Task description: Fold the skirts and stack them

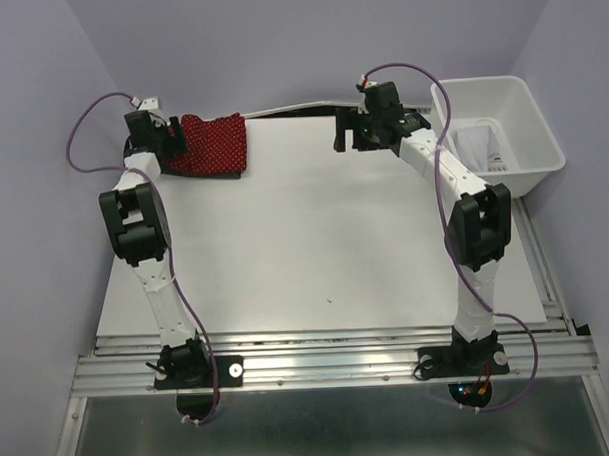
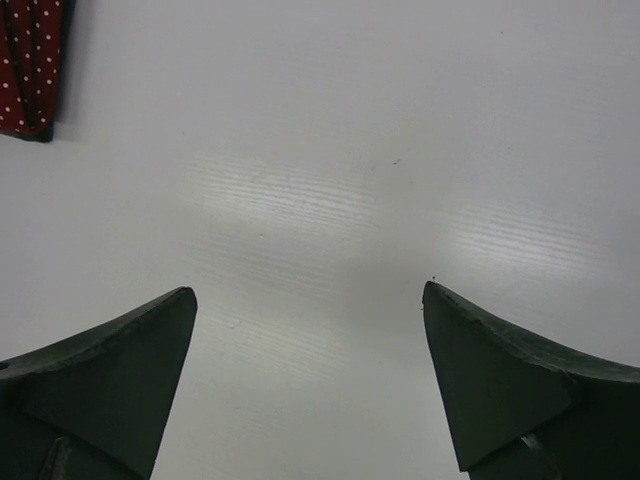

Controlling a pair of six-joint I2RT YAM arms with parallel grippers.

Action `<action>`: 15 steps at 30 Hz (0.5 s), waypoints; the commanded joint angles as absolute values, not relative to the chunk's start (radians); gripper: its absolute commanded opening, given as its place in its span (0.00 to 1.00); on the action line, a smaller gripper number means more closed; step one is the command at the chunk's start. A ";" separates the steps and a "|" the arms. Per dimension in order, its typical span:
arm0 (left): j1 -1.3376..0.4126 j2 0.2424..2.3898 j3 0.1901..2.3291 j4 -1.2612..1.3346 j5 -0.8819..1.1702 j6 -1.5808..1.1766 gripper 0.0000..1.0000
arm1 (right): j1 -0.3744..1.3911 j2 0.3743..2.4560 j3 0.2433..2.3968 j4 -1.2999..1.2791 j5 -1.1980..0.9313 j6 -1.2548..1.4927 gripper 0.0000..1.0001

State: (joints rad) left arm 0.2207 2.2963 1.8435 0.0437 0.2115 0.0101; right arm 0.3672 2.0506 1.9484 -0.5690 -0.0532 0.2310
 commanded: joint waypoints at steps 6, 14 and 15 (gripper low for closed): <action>0.175 1.996 1.703 0.193 -0.150 0.212 0.89 | 0.364 2.003 1.951 -0.546 -0.066 0.209 1.00; 0.160 2.014 1.770 0.123 0.240 0.252 0.26 | 0.364 2.011 1.942 -0.546 -0.069 0.202 1.00; 0.153 2.049 1.793 0.085 0.245 0.241 0.23 | 0.364 2.013 1.939 -0.548 -0.071 0.202 1.00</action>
State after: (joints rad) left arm 0.1696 2.0098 1.7195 0.1482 0.0990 0.2237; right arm 0.3672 2.0502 1.9476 -0.5694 -0.0608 0.2161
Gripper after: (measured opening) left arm 0.271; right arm 0.998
